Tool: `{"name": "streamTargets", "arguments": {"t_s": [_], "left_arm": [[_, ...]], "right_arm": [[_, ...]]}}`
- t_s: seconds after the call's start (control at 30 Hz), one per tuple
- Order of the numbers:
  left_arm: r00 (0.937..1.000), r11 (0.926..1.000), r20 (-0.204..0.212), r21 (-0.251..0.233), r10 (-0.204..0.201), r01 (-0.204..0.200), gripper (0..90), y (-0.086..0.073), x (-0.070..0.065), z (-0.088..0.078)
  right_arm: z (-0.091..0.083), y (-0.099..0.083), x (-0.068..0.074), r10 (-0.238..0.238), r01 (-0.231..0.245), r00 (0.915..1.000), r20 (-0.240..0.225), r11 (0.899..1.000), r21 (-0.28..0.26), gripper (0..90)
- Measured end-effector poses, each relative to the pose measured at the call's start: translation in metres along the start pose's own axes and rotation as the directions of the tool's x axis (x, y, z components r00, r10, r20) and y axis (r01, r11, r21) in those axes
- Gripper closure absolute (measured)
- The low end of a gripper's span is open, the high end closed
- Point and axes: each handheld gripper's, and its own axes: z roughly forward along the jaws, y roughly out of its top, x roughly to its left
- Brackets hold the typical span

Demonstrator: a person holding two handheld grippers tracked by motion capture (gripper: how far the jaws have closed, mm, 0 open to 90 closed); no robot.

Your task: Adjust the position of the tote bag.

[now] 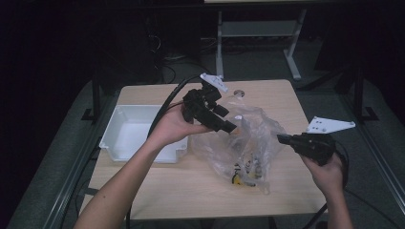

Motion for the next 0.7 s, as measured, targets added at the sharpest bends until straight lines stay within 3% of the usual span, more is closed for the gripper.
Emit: {"name": "streamTargets", "arguments": {"t_s": [0.5,0.7], "left_arm": [[1.0,0.9996,-0.004,0.028,0.002,-0.002,36.9,0.024,-0.005,0.016],[0.9998,0.9994,-0.009,0.03,-0.017,0.018,36.8,0.03,-0.004,0.026]], "right_arm": [[0.001,0.0,0.0,-0.003,0.003,1.0,-0.002,1.0,0.002,89.7],[0.0,0.0,0.0,-0.001,0.001,1.0,-0.005,1.0,-0.001,89.7]]}}
